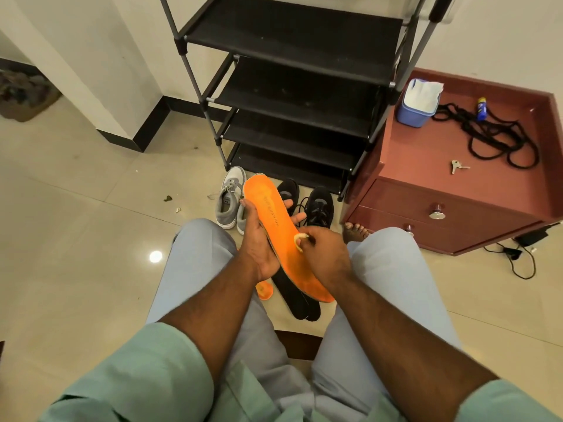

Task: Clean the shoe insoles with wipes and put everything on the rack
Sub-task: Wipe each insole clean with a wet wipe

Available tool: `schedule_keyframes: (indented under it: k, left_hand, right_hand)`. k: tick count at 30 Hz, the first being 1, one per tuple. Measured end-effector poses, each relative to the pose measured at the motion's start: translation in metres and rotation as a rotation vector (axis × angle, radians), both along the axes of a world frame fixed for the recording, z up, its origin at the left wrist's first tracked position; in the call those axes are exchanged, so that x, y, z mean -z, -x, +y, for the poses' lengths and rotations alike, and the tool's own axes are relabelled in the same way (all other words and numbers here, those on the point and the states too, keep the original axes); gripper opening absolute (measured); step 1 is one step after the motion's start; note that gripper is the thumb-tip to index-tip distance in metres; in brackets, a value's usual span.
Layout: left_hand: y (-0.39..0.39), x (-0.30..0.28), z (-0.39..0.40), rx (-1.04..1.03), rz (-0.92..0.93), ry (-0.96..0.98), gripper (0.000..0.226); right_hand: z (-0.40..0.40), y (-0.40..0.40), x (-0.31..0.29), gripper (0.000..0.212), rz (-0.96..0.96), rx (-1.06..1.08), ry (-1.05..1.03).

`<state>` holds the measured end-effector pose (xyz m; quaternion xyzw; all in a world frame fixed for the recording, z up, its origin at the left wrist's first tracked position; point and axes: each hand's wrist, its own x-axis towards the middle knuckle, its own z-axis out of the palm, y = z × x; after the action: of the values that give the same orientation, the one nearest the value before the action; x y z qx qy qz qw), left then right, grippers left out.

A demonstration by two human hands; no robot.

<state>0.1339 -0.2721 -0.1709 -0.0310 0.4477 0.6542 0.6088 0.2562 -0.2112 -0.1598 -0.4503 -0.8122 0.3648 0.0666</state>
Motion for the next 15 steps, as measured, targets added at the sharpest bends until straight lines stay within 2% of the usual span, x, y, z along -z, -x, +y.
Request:
schedule_keyframes:
  k: [3,7,9,11,13,15]
  left_hand:
    - [-0.006,-0.002,-0.002,0.045,0.032,0.028,0.1]
    - [-0.002,-0.002,-0.002,-0.03,0.035,0.008,0.105]
    - [0.0,0.0,-0.002,-0.047,0.043,-0.009,0.105]
    - [-0.001,0.001,-0.002,-0.044,0.038,-0.024,0.102]
    - [-0.003,0.0,-0.002,-0.053,0.033,-0.025,0.102]
    - [-0.004,-0.002,-0.002,-0.069,0.038,-0.023,0.103]
  right_hand:
    - [-0.005,0.011,-0.006,0.027,0.16,0.018,0.032]
    - [0.005,0.005,0.01,0.024,0.074,0.086,0.118]
    - [0.012,0.001,0.014,0.027,0.085,0.182,0.271]
    - [0.019,0.002,0.012,0.032,0.14,0.246,0.515]
    - [0.024,0.0,0.008,0.027,0.097,0.229,0.742]
    - [0.027,-0.001,0.008,0.022,0.043,0.188,0.846]
